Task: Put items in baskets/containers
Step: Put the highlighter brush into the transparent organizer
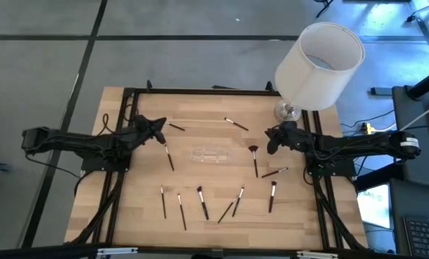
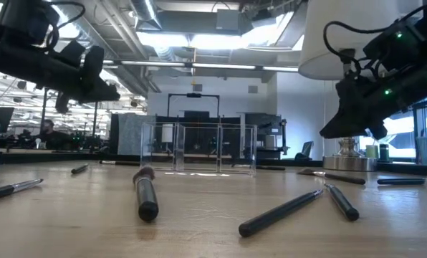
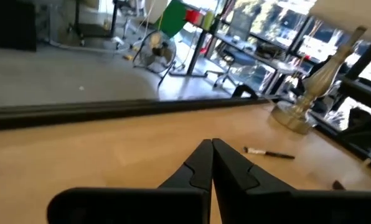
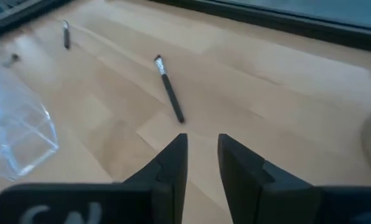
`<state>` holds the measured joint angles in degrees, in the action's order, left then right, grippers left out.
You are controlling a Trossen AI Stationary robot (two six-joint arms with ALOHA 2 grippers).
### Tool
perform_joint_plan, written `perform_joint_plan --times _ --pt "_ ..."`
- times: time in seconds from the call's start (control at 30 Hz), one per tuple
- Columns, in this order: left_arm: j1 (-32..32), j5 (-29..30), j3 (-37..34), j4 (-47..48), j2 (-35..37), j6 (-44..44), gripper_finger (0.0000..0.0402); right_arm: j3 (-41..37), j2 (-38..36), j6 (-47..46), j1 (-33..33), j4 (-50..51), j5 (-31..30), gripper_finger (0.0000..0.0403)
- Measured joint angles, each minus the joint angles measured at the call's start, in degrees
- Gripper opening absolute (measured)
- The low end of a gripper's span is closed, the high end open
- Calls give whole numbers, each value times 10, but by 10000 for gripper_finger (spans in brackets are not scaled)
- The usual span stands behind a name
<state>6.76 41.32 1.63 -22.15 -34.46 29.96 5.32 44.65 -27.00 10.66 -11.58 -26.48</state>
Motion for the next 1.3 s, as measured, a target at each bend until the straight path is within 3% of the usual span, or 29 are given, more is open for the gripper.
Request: perform_joint_plan --times 0.23,0.5,0.63,0.73,0.83,0.97,1.17,1.3 --pt "0 8 0 -5 -64 53 13 0 17 20 0 -16 4 89" --pt "23 80 1 -13 -135 53 36 -1 53 6 2 -70 -20 89" --pt "51 78 1 -65 -167 34 48 -1 69 6 2 -82 -10 89" --pt "66 78 1 -149 -185 15 51 -1 74 -45 2 -72 3 89" --pt "72 44 4 -232 -192 -36 47 -1 77 -76 -12 -52 47 89" --pt "56 -20 37 -209 -197 -143 39 -1 77 -110 -55 -9 95 89" --pt "17 0 73 -166 -238 -172 36 8 78 -239 -107 20 86 89" --pt "-2 -39 94 -166 -253 -193 39 59 78 -268 -117 74 74 89"
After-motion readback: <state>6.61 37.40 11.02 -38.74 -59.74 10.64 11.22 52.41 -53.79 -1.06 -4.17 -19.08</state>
